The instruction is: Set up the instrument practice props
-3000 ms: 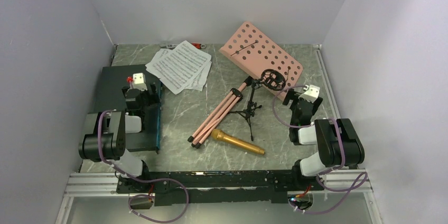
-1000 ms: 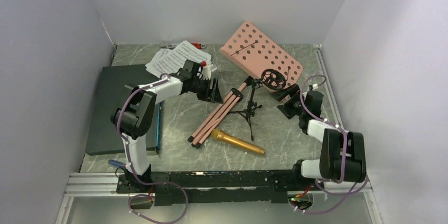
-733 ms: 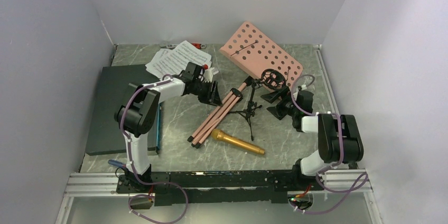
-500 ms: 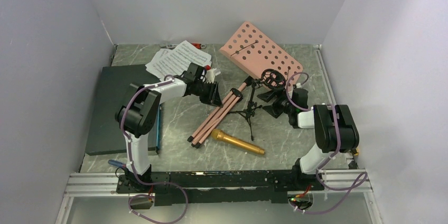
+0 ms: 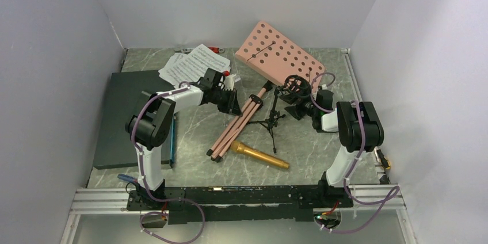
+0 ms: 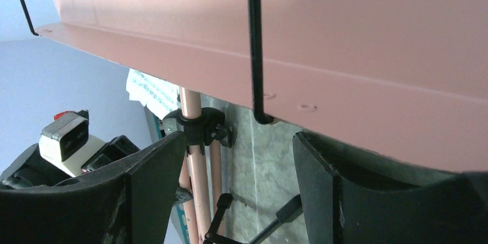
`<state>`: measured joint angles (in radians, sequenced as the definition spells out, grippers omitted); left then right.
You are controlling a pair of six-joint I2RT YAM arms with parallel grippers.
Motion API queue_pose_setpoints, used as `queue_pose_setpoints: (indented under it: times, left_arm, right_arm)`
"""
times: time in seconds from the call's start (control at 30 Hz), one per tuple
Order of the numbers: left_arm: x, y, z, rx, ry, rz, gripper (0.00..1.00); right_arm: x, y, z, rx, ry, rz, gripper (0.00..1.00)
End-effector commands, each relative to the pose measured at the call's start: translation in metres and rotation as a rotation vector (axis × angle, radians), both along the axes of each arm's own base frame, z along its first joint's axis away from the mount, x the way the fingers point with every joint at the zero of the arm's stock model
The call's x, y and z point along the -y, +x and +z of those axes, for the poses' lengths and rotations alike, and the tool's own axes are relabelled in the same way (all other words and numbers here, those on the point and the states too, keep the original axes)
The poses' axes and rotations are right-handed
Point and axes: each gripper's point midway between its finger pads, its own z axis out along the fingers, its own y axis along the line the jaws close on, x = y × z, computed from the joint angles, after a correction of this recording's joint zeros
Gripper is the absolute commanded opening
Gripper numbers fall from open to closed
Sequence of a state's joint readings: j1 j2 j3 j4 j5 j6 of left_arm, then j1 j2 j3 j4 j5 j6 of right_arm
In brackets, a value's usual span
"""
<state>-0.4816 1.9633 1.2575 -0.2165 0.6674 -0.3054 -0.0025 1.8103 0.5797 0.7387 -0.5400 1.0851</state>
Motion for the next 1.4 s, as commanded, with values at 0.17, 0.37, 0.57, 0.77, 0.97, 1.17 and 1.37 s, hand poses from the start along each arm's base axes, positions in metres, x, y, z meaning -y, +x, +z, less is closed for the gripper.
queue_pose_setpoints:
  times: [0.17,0.37,0.57,0.77,0.97,1.17,1.37]
  left_arm:
    - [0.009,-0.002,0.009,-0.008,-0.032,-0.025,0.02]
    - [0.013,-0.002,0.013,-0.008,-0.052,-0.029,0.02]
    - [0.016,-0.001,0.016,-0.006,-0.062,-0.032,0.02]
    - [0.016,-0.002,0.019,0.001,-0.059,-0.029,0.02]
    - [0.016,-0.001,0.018,0.006,-0.061,-0.016,0.02]
    - [0.009,0.003,0.017,0.019,-0.011,0.028,0.02]
    - [0.002,0.008,0.018,0.028,0.024,0.088,0.02]
  right_arm:
    - [-0.035,0.031,0.033,0.158,-0.094,0.108,0.76]
    - [-0.052,0.037,0.036,0.179,-0.086,0.151,0.82]
    - [-0.076,0.035,0.052,0.236,-0.078,0.221,0.81]
    - [-0.093,0.033,0.066,0.278,-0.088,0.264,0.69]
    - [-0.087,0.031,0.066,0.245,-0.128,0.236,0.73]
    - [-0.054,0.019,0.075,0.216,-0.285,0.13,0.81]
    - [-0.016,0.006,0.098,0.216,-0.371,0.082,0.87]
